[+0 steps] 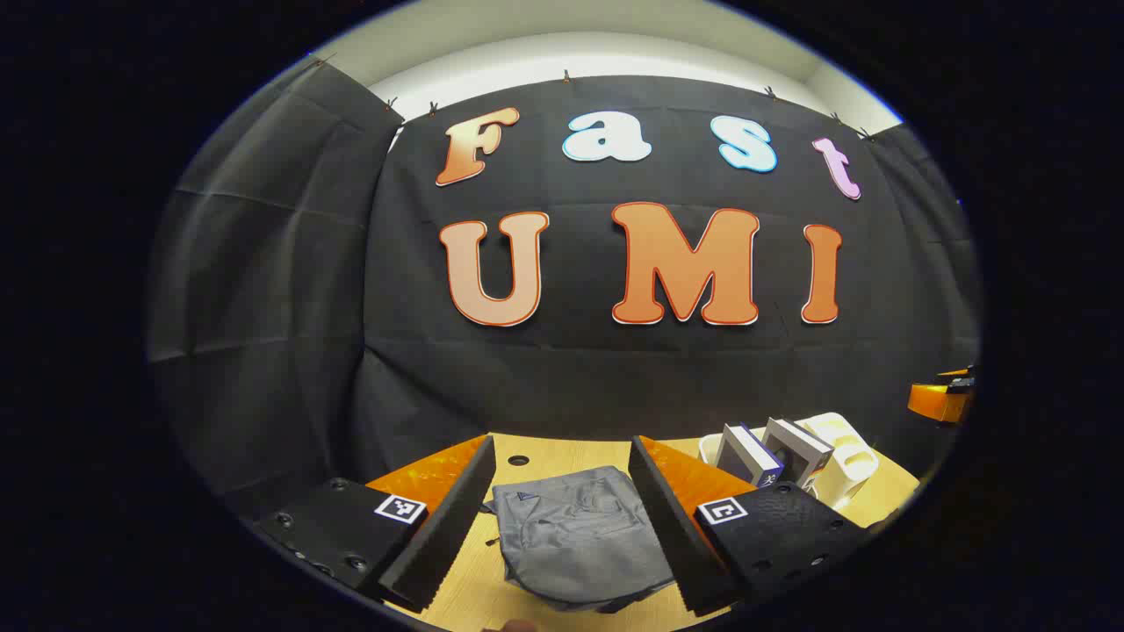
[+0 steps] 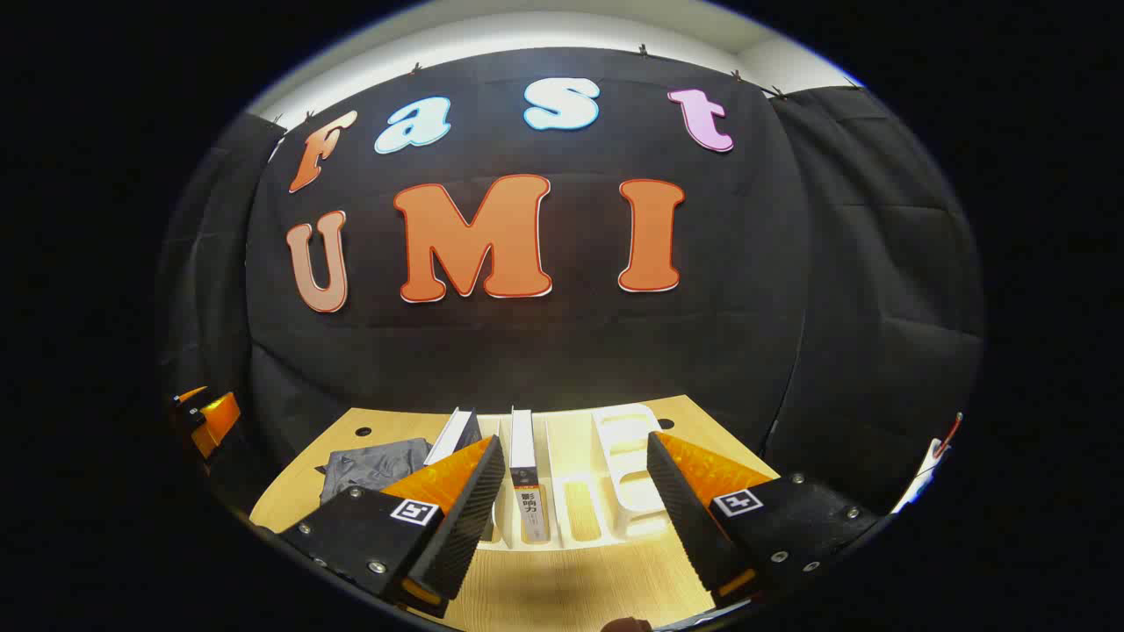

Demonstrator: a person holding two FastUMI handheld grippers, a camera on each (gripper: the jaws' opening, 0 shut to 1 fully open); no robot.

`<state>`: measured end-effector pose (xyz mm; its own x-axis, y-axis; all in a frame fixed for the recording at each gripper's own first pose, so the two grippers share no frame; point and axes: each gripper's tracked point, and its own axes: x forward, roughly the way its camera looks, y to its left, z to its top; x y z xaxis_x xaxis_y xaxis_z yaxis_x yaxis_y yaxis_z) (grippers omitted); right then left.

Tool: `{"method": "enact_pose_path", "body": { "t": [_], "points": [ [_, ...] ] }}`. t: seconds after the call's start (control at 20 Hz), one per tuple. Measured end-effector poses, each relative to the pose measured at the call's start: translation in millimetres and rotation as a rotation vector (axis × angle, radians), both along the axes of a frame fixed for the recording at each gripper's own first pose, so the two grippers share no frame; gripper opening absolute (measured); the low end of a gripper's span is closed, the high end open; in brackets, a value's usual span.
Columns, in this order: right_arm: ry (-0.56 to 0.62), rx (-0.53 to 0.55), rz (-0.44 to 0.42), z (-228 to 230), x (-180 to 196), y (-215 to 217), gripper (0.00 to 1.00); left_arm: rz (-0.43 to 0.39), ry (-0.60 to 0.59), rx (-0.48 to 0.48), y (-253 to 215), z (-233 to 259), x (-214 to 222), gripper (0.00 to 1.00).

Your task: Open the schoolbag, grab two books from the bookshelf and put them into the schoolbag.

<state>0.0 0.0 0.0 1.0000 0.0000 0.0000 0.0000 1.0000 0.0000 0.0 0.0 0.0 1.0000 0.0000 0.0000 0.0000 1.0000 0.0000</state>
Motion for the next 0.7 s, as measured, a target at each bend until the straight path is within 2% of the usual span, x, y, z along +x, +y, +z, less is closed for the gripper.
{"method": "enact_pose_path", "body": {
  "t": [0.2, 0.4, 0.55, 0.7],
  "points": [
    [-0.001, -0.001, -0.006, 1.3, -0.7, -1.1, 0.97, 0.003, 0.003, -0.037, 3.7, -0.3, -3.7, 0.96],
    [-0.013, 0.006, -0.013, 2.6, -4.5, -2.9, 0.97, 0.011, 0.001, -0.024, 10.6, 0.9, -7.9, 0.96],
    [-0.024, -0.033, -0.033, 4.7, -6.0, -4.1, 0.97, 0.014, 0.004, -0.042, 14.5, 1.5, -9.5, 0.96],
    [-0.023, -0.030, -0.019, 3.4, -5.7, -3.1, 0.97, 0.017, 0.002, -0.031, 16.8, 0.7, -10.7, 0.96]
  ]
}}
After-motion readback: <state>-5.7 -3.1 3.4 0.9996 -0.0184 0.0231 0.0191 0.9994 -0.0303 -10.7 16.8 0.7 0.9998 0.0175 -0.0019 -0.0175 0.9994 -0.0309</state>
